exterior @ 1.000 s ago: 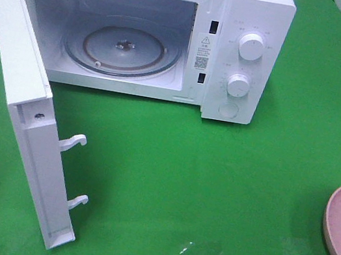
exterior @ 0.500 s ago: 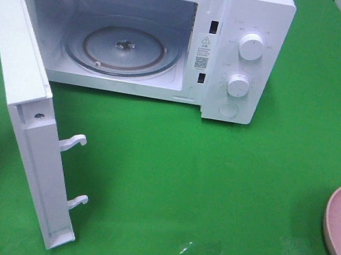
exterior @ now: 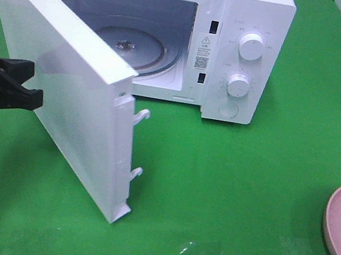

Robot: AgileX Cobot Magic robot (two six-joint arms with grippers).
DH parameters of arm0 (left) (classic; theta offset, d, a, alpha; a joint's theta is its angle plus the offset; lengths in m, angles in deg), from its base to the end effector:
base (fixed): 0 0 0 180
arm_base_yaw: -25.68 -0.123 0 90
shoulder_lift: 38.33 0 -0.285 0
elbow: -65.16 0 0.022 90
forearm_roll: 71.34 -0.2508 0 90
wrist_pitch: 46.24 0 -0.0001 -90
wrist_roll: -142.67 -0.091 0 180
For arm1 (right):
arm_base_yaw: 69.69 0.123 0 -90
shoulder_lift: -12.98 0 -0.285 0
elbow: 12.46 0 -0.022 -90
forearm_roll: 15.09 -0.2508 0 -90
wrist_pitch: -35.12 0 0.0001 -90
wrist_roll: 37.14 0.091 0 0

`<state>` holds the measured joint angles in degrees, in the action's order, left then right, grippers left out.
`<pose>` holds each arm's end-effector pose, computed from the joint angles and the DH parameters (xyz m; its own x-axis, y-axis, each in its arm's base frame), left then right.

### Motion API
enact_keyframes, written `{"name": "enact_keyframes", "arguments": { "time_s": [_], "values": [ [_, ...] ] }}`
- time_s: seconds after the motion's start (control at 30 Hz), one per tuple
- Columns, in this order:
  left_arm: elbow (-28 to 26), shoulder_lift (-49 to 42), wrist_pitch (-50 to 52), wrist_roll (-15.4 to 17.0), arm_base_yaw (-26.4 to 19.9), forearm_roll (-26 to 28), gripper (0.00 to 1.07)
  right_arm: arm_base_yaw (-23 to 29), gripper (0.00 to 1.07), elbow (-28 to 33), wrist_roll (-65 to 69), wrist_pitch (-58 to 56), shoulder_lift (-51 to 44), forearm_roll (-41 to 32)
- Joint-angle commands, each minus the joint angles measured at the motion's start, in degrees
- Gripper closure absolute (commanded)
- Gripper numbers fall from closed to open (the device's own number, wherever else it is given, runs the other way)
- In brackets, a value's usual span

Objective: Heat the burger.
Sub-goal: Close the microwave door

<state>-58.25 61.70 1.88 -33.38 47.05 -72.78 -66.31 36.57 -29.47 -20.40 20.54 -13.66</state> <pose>0.2374 -0.0947 0.1532 -0.3151 0.0673 -0.9467 0.3649 0.9294 -0.0554 -0.0009 -0.0019 0.2826 -0.3777 0.0973 -0.9208 0.0052 0.9947 0.1030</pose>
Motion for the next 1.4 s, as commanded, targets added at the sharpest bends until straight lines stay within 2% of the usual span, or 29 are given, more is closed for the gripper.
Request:
{"name": "enact_keyframes", "arguments": {
  "time_s": [0.03, 0.13, 0.2, 0.3, 0.33, 0.47, 0.5, 0.57, 0.63, 0.73, 0.8, 0.9, 0.97, 1.07, 1.13, 1.23, 1.37, 1.4],
  "values": [
    [-2.5, 1.8, 1.7, -0.6, 4.2, 3.8, 1.07, -0.5, 0.32, 0.2, -0.6, 0.6, -1.4, -0.2],
    [-4.1, 2.6, 1.7, -0.6, 5.9, 5.5, 1.07, -0.5, 0.32, 0.2, -0.6, 0.6, -1.4, -0.2],
    [-6.9, 3.6, 1.1, -0.7, 8.3, 8.1, 1.07, -0.5, 0.33, 0.2, -0.6, 0.6, -1.4, -0.2],
    [-9.0, 4.4, -0.1, -0.7, 9.2, 8.8, 1.07, -0.5, 0.33, 0.2, -0.6, 0.6, -1.4, -0.2],
    [-11.2, 5.3, -1.8, -1.1, 10.0, 9.3, 1.07, -0.5, 0.33, 0.2, -0.6, 0.6, -1.4, -0.2],
    [-14.0, 6.5, -3.7, -2.5, 11.3, 10.8, 1.07, -0.5, 0.33, 0.2, -0.6, 0.6, -1.4, -0.2],
    [-15.9, 7.4, -4.7, -4.0, 12.1, 12.3, 1.07, -0.5, 0.33, 0.2, -0.6, 0.6, -1.4, -0.2],
    [-16.9, 8.0, -5.1, -4.0, 12.5, 13.3, 1.07, -0.5, 0.33, 0.2, -0.6, 0.6, -1.4, -0.2],
    [-19.9, 9.9, -5.3, -5.8, 14.1, 15.8, 1.07, -0.5, 0.33, 0.2, -0.6, 0.6, -1.4, -0.2],
    [-22.1, 11.2, -5.3, -6.4, 15.1, 16.5, 1.07, -0.5, 0.33, 0.2, -0.6, 0.6, -1.4, -0.2],
    [-26.6, 14.0, -6.5, -6.4, 16.4, 16.5, 1.07, -0.5, 0.34, 0.2, -0.6, 0.6, -1.4, -0.2],
    [-27.9, 14.8, -7.2, -6.4, 16.7, 16.5, 1.07, -0.5, 0.34, 0.2, -0.6, 0.6, -1.4, -0.2],
    [-32.0, 17.5, -8.3, -6.4, 17.0, 17.1, 1.07, -0.5, 0.34, 0.2, -0.6, 0.6, -1.4, -0.2],
    [-32.9, 18.2, -8.3, -6.4, 17.0, 17.6, 1.07, -0.5, 0.34, 0.2, -0.6, 0.6, -1.4, -0.2],
    [-36.4, 20.5, -8.3, -6.4, 17.0, 18.5, 1.07, -0.5, 0.34, 0.2, -0.6, 0.6, -1.4, -0.2],
    [-37.6, 21.0, -8.4, -6.4, 17.0, 18.5, 1.07, -0.5, 0.34, 0.2, -0.6, 0.6, -1.4, -0.2],
    [-43.1, 23.9, -10.4, -6.9, 16.9, 18.7, 1.07, -0.5, 0.34, 0.2, -0.6, 0.6, -1.4, -0.2],
    [-43.1, 23.9, -10.4, -6.9, 16.9, 18.7, 1.07, -0.5, 0.34, 0.2, -0.6, 0.6, -1.4, -0.2]
  ]
}}
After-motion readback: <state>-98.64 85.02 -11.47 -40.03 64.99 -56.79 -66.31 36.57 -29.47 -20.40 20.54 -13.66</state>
